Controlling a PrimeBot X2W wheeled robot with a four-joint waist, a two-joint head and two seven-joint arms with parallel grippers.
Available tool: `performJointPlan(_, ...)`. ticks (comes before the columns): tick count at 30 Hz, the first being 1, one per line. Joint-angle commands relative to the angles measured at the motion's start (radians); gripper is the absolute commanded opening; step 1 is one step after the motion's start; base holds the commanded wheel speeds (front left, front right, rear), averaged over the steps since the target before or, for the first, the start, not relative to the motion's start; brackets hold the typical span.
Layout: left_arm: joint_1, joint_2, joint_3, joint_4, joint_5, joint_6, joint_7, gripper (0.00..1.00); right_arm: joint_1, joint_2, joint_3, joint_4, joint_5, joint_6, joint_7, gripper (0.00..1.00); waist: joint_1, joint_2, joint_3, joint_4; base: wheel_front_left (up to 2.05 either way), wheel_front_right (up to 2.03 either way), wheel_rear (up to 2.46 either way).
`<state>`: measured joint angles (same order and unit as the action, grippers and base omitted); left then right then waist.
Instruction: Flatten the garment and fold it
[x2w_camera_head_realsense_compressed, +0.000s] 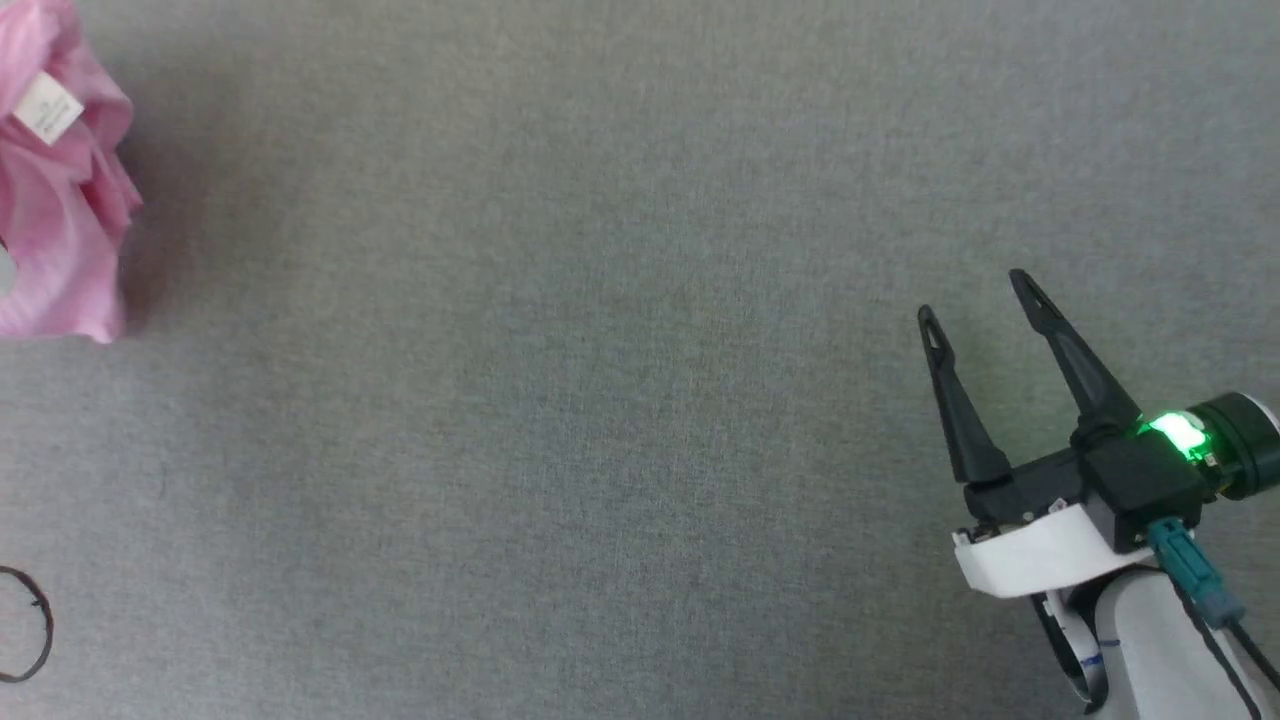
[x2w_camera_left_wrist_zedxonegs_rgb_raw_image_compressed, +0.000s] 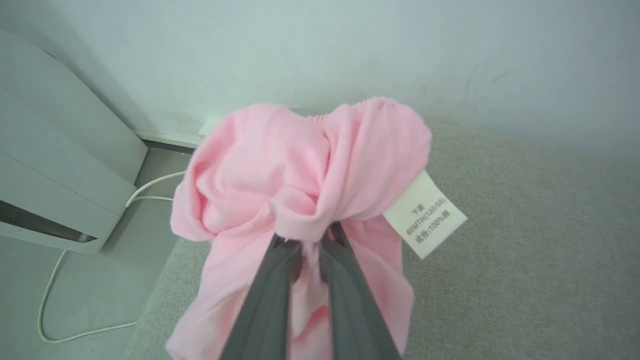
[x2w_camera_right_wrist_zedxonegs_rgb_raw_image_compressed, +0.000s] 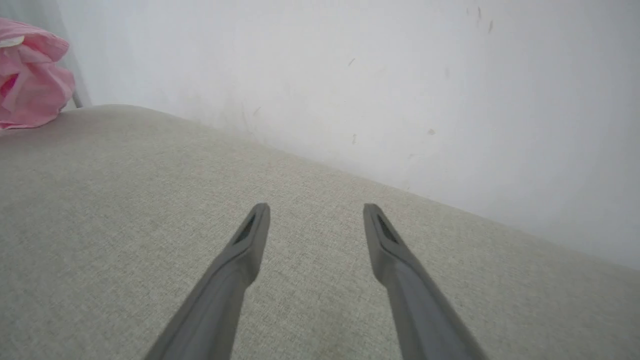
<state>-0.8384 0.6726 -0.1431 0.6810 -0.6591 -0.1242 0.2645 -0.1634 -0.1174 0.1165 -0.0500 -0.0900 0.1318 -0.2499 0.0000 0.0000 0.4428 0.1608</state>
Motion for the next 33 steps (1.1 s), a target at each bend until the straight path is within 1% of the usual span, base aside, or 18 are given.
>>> performJointPlan(1,0.018,0.000,-0.001,-0.009,0.013,-0.006,-0.052,0.00,0.001,0.005,-0.013,0.006,-0.005,-0.001,-0.008,1.00,0.0000,0.0000,-0.115,0.002,0.00,0.00,0.00)
performJointPlan(5,0.030,0.002,-0.009,-0.041,0.036,-0.006,-0.189,0.00,0.012,0.005,-0.056,0.026,-0.009,-0.001,-0.009,1.00,0.0000,0.0000,-0.205,0.000,0.00,0.00,0.00)
performJointPlan(9,0.050,-0.004,-0.031,-0.115,0.074,-0.006,-0.318,0.00,0.020,0.003,-0.103,0.050,-0.009,-0.001,-0.007,1.00,0.0000,0.0000,-0.287,-0.004,0.00,0.00,0.00)
performJointPlan(12,0.075,-0.029,-0.037,-0.180,0.084,0.002,-0.380,0.00,0.038,0.002,-0.122,0.073,-0.006,-0.001,0.002,1.00,0.0000,0.0000,-0.339,-0.009,0.00,0.00,0.00)
performJointPlan(14,0.101,-0.048,-0.044,-0.224,0.084,0.007,-0.402,0.00,0.055,0.003,-0.127,0.093,-0.005,-0.001,0.011,1.00,0.0000,0.0000,-0.372,-0.017,0.00,0.00,0.00)
performJointPlan(17,0.141,-0.078,-0.058,-0.297,0.074,0.014,-0.404,0.00,0.075,0.008,-0.130,0.114,0.002,-0.001,0.024,1.00,0.0000,0.0000,-0.407,-0.038,0.00,0.00,0.00)
performJointPlan(19,0.166,-0.110,-0.065,-0.360,0.053,0.022,-0.395,0.00,0.087,0.015,-0.131,0.117,0.005,-0.001,0.032,1.00,0.0000,0.0000,-0.422,-0.057,0.00,0.00,0.00)
performJointPlan(21,0.191,-0.138,-0.082,-0.424,0.033,0.027,-0.364,0.00,0.096,0.016,-0.126,0.123,0.005,-0.001,0.042,1.00,0.0000,0.0000,-0.429,-0.080,0.00,0.00,0.00)
performJointPlan(23,0.206,-0.153,-0.101,-0.486,0.028,0.039,-0.331,0.00,0.096,0.014,-0.117,0.124,0.006,-0.001,0.051,1.00,0.0000,0.0000,-0.426,-0.109,0.00,0.00,0.00)
performJointPlan(26,0.223,-0.192,-0.137,-0.569,0.027,0.067,-0.287,0.00,0.088,0.006,-0.117,0.117,0.013,-0.001,0.061,1.00,0.0000,0.0000,-0.416,-0.154,0.00,0.00,0.00)
performJointPlan(29,0.234,-0.227,-0.176,-0.621,0.029,0.093,-0.245,0.00,0.081,0.003,-0.125,0.104,0.018,-0.001,0.074,1.00,0.0000,0.0000,-0.395,-0.204,0.00,0.00,0.00)
performJointPlan(32,0.244,-0.262,-0.222,-0.637,0.035,0.109,-0.207,0.00,0.065,-0.005,-0.115,0.094,0.025,-0.001,0.083,1.00,0.0000,0.0000,-0.361,-0.255,0.00,0.00,0.00)
performJointPlan(33,0.244,-0.262,-0.222,-0.637,0.035,0.109,-0.207,0.00,0.065,-0.005,-0.115,0.094,0.025,-0.001,0.083,1.00,0.0000,0.0000,-0.361,-0.255,0.00,0.00,0.00)
